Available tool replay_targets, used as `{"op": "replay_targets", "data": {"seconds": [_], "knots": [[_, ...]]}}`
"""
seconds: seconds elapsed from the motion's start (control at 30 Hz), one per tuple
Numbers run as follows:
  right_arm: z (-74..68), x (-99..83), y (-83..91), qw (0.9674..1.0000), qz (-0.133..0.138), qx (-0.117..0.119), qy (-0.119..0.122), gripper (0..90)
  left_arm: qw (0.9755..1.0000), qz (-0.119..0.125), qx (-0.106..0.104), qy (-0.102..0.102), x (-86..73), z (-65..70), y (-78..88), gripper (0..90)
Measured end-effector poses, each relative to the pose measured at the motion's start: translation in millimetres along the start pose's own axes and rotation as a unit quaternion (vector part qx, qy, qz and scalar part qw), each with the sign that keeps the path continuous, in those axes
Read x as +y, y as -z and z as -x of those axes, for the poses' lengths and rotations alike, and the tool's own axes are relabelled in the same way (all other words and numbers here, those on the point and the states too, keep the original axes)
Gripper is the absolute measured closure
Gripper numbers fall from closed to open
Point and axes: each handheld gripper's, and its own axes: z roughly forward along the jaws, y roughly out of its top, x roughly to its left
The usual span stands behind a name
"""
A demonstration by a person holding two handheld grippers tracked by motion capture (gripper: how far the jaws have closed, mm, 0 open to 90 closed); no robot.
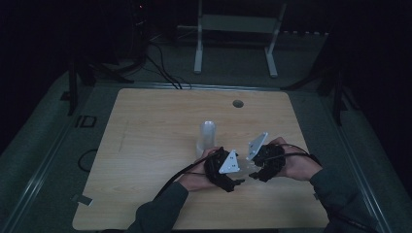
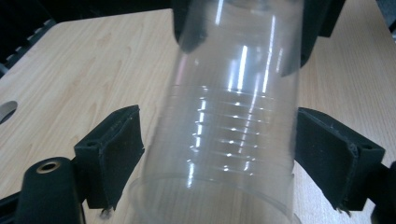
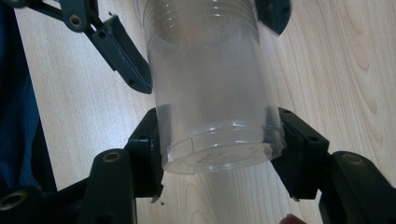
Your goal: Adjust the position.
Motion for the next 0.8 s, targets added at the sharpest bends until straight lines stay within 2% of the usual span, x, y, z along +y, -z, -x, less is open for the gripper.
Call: {"op": "replay_targets", "data": {"seconds": [0.17, 0.43, 0.63, 0.8], "knots": [[-0.4, -4.0, -0.7, 1.0000, -0.002, 0.000, -0.008, 42.3, 0.9998, 0.014, 0.010, 0.013, 1.0, -3.3, 4.0, 14.6], [1.0, -9.4, -0.6, 0.9998, 0.006, -0.005, -0.019, 42.3, 0.9994, 0.026, 0.013, 0.018, 2.6, -5.2, 9.8, 14.7], [3.0, -15.1, -1.9, 0.9993, 0.001, -0.015, -0.034, 42.3, 0.9988, 0.037, 0.023, 0.021, 3.7, -7.6, 15.4, 14.7], [5.0, -22.0, -2.1, 0.9983, 0.003, -0.026, -0.052, 42.3, 0.9979, 0.047, 0.032, 0.031, 3.6, -10.7, 21.0, 14.7]]}}
